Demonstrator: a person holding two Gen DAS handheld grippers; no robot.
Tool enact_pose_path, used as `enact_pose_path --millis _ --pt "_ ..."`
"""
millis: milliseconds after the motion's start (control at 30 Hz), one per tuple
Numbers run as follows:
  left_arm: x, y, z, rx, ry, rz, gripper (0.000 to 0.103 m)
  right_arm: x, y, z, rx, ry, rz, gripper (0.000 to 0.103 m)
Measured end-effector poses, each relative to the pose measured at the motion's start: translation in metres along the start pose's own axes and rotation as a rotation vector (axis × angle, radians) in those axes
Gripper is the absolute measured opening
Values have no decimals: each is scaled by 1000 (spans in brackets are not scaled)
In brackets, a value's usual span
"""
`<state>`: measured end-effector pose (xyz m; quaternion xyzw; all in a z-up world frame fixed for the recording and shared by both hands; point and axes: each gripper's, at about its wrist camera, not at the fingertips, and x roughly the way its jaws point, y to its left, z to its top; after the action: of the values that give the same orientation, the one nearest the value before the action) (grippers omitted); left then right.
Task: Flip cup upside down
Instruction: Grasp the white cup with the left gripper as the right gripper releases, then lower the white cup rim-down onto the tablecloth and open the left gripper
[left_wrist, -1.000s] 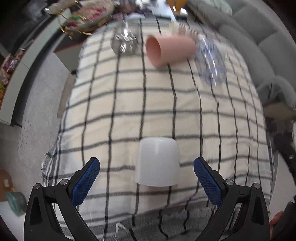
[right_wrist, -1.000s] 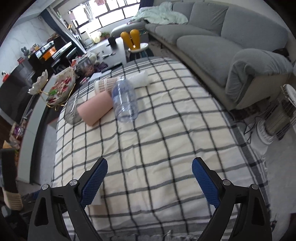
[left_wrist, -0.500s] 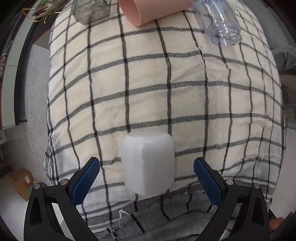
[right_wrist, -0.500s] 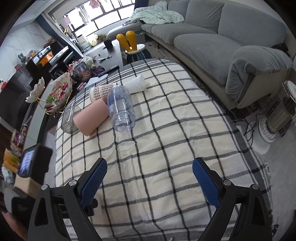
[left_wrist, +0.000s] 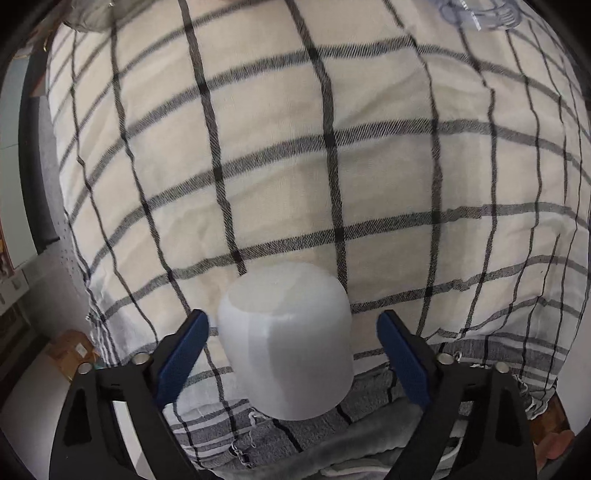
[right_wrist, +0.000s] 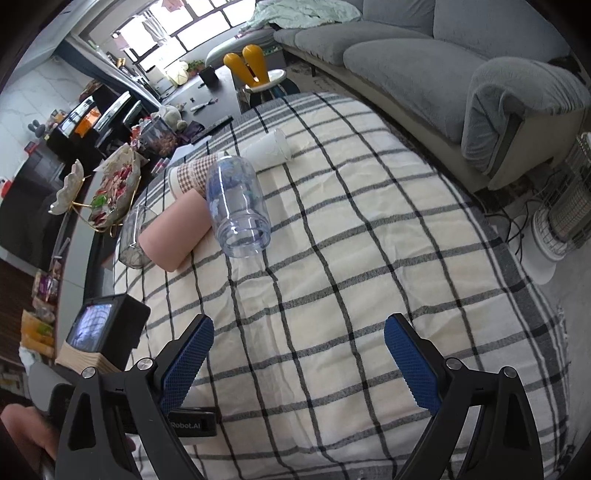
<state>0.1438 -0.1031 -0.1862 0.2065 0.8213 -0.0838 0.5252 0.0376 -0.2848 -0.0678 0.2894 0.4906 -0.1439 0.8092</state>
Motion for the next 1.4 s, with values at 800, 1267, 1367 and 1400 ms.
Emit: enact_pose_path --millis 800,1267,1367,1400 --pt "-50 11 -25 -63 -483 -107 68 -4 -11 -4 -25 -35 -44 94" --pt "-70 3 -72 -121 -1267 -69 68 -21 -19 -16 -200 -310 -179 94" --pt "-63 -5 -63 -132 -1337 -53 68 -18 -22 -18 -214 -322 -186 94" --pt "-61 -5 -63 -135 -1347 -43 68 -16 -23 -18 -216 -318 -186 94"
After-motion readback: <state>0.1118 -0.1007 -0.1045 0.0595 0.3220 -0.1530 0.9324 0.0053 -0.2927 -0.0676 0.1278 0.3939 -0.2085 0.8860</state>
